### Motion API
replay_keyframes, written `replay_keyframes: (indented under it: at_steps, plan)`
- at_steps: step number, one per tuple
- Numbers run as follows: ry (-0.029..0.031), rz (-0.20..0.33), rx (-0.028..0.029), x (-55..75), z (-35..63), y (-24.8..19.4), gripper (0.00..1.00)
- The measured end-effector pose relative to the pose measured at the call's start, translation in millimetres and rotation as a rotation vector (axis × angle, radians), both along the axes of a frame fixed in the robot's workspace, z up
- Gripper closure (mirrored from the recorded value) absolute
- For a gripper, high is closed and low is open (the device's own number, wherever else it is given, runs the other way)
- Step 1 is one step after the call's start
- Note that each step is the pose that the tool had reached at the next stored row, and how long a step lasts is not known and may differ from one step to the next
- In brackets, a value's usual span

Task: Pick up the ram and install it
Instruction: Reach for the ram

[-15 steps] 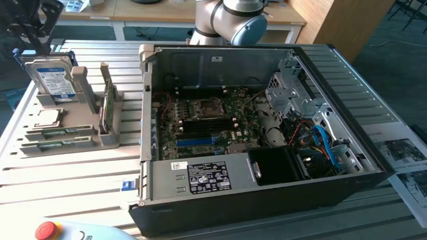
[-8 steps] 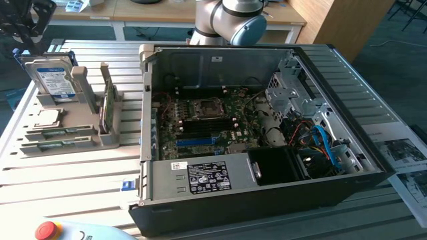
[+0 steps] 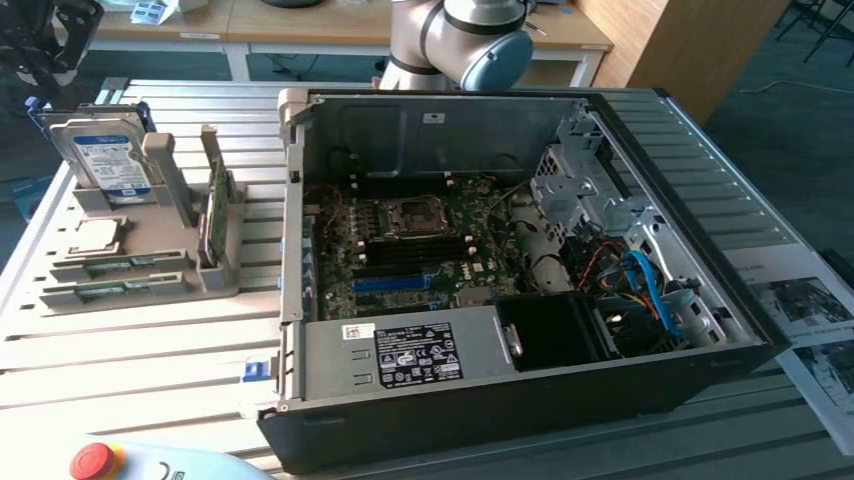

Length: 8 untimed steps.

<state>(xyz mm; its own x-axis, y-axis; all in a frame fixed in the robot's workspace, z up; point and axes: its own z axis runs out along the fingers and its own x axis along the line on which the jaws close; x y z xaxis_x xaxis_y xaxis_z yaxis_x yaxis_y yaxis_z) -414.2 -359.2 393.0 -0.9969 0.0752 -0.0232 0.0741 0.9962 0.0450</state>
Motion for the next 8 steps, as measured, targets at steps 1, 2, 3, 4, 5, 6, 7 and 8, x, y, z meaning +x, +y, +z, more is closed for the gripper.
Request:
replay_keyframes:
  at_steps: [1, 2, 3, 4, 5, 6, 7, 8]
  plan:
    - [0.0, 0.0, 0.0, 0.0, 0.0, 0.0, 0.9]
    - [0.0, 0.0, 0.0, -0.1, 0.0, 0.0, 0.9]
    - [0.0, 0.0, 0.0, -0.1, 0.0, 0.0, 0.9]
    - [0.0001, 0.0, 0.0, -0.1, 0.0, 0.0, 0.9]
    - [0.0001, 0.0, 0.0, -0.3, 0.0, -0.3, 0.9]
    - [0.0, 0.0, 0.0, -0.4, 0.0, -0.8, 0.9]
    - [0.0, 0.0, 0.0001, -0.3, 0.0, -1.4, 0.9]
    - [0.0001, 0.0, 0.0, -0.4, 0.0, -2.3, 0.9]
